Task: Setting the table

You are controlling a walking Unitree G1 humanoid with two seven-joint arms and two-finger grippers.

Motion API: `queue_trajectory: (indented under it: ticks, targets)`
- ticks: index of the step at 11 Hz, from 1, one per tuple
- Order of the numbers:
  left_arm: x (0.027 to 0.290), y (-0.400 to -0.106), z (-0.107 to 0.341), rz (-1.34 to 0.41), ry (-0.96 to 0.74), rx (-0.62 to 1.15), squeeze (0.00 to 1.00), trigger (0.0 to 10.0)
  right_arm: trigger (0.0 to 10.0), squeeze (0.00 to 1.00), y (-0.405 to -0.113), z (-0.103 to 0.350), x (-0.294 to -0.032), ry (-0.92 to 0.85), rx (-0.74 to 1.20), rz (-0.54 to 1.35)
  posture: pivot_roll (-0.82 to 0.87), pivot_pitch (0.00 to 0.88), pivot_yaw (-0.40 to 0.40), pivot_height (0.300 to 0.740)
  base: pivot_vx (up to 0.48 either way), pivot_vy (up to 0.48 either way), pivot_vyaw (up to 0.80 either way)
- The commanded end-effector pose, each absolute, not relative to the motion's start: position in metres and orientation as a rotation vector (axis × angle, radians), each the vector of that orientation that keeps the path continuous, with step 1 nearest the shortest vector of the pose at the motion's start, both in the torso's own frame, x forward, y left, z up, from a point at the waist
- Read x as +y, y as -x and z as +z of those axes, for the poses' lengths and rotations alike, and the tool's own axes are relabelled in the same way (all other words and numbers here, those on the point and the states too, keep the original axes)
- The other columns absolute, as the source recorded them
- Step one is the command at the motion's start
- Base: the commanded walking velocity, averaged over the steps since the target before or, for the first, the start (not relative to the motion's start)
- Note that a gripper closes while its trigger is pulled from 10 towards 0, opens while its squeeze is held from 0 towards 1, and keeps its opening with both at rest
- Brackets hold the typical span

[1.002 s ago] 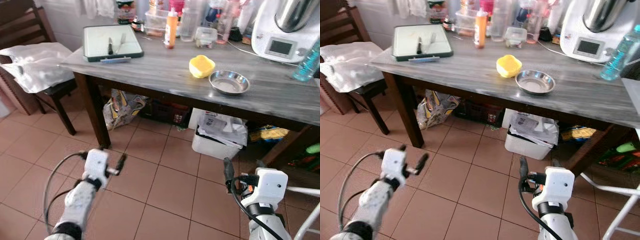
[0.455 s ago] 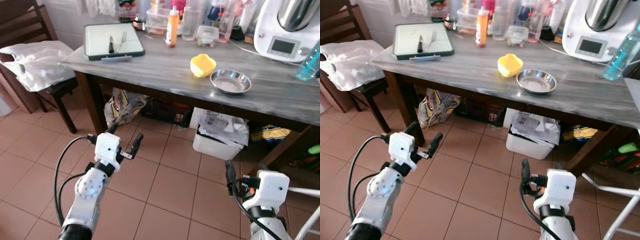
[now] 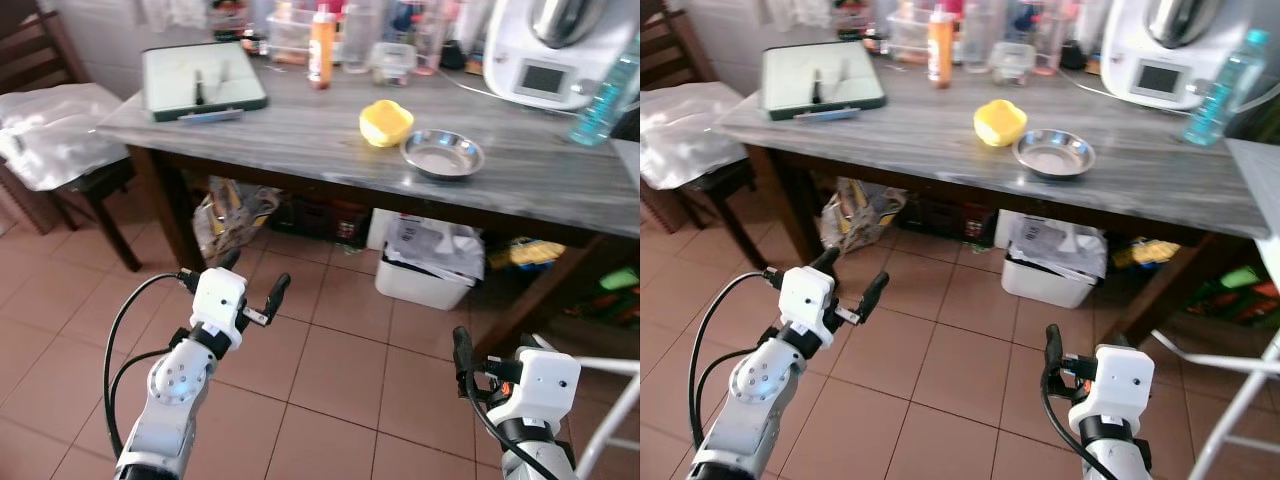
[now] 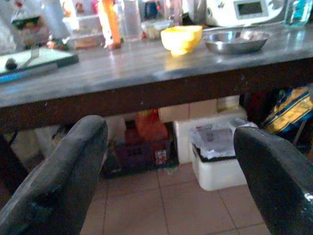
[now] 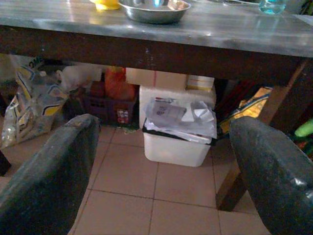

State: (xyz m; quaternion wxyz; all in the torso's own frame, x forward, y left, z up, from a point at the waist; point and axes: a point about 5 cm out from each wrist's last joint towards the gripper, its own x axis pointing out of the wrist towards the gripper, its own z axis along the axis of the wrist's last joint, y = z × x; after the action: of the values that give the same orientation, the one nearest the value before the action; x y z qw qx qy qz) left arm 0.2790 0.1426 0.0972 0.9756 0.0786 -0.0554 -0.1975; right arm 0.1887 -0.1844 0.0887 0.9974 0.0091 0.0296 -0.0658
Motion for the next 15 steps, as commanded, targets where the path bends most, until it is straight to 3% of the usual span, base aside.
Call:
queue_trajectory:
  ticks: [1, 3, 8, 15]
  targets:
    - [0.140, -0.278, 0.100, -0.402, -0.161, -0.102, 0.00, 10.0, 10.0, 0.00, -0.188, 0.092, -0.188, -0.009, 0.047, -0.140, 0.00, 0.066, -0.012, 0.740, 0.000, -0.311, 0.00]
    - [0.139, -0.277, 0.101, -0.402, -0.158, -0.081, 0.00, 10.0, 10.0, 0.00, -0.188, 0.092, -0.188, -0.005, 0.051, -0.141, -0.01, 0.063, -0.015, 0.740, 0.000, -0.324, 0.00]
    - [0.141, -0.276, 0.098, -0.409, -0.155, -0.047, 0.00, 10.0, 10.0, 0.00, -0.186, 0.091, -0.187, -0.006, 0.056, -0.139, -0.02, 0.069, -0.013, 0.740, 0.000, -0.334, -0.67]
    - [0.139, -0.279, 0.090, -0.417, -0.156, -0.030, 0.00, 10.0, 10.0, 0.00, -0.187, 0.094, -0.189, 0.014, 0.049, -0.132, -0.03, 0.062, -0.017, 0.740, 0.000, -0.334, 0.00]
